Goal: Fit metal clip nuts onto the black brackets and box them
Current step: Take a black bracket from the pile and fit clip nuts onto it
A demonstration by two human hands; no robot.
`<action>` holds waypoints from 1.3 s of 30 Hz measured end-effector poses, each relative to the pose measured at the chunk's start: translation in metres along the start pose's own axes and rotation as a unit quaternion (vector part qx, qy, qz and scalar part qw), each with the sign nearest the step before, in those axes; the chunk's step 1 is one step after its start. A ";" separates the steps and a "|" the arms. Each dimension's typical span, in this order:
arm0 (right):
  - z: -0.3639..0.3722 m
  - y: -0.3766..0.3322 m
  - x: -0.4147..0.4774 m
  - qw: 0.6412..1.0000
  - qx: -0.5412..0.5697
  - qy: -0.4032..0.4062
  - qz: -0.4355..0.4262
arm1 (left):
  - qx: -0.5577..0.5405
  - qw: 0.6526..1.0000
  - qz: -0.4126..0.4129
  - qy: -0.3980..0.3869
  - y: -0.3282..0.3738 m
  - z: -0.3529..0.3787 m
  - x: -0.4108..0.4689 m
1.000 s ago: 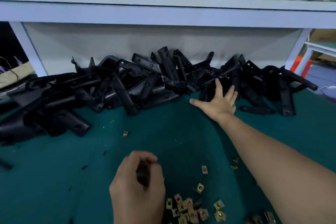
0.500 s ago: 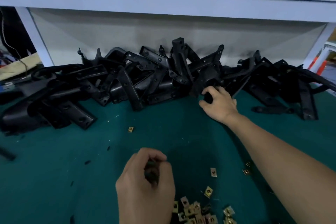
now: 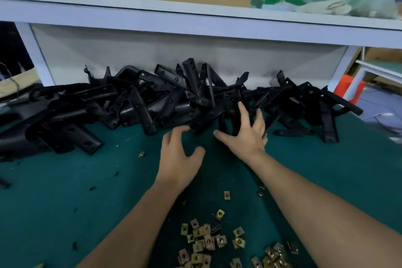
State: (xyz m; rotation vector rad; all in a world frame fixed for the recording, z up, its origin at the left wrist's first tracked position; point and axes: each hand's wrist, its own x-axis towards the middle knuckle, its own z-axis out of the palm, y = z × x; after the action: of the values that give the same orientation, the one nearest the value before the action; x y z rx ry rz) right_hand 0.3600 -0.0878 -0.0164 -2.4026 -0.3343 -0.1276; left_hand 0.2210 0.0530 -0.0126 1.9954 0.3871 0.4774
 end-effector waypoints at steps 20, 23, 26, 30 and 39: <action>0.014 0.014 0.054 0.992 -0.057 -0.054 -0.103 | 0.284 0.939 -0.005 0.195 -0.016 0.052 0.111; 0.015 0.014 0.049 0.988 -0.058 -0.029 -0.140 | 0.332 0.917 -0.014 0.220 -0.013 0.050 0.108; 0.016 0.013 0.047 0.983 -0.067 -0.034 -0.167 | 0.361 0.914 0.026 0.184 -0.014 0.050 0.108; 0.016 0.013 0.048 0.983 -0.073 -0.049 -0.159 | 0.356 0.924 0.077 0.116 -0.013 0.053 0.110; 0.009 0.007 0.024 0.984 -0.050 -0.074 -0.155 | 0.384 0.914 0.091 0.089 -0.013 0.043 0.096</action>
State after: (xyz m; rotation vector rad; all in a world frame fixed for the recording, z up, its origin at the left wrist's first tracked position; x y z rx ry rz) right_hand 0.3847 -0.0819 -0.0230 -2.4491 -0.7889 -0.1073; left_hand 0.3246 0.0703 -0.0266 2.7794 0.5635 0.6996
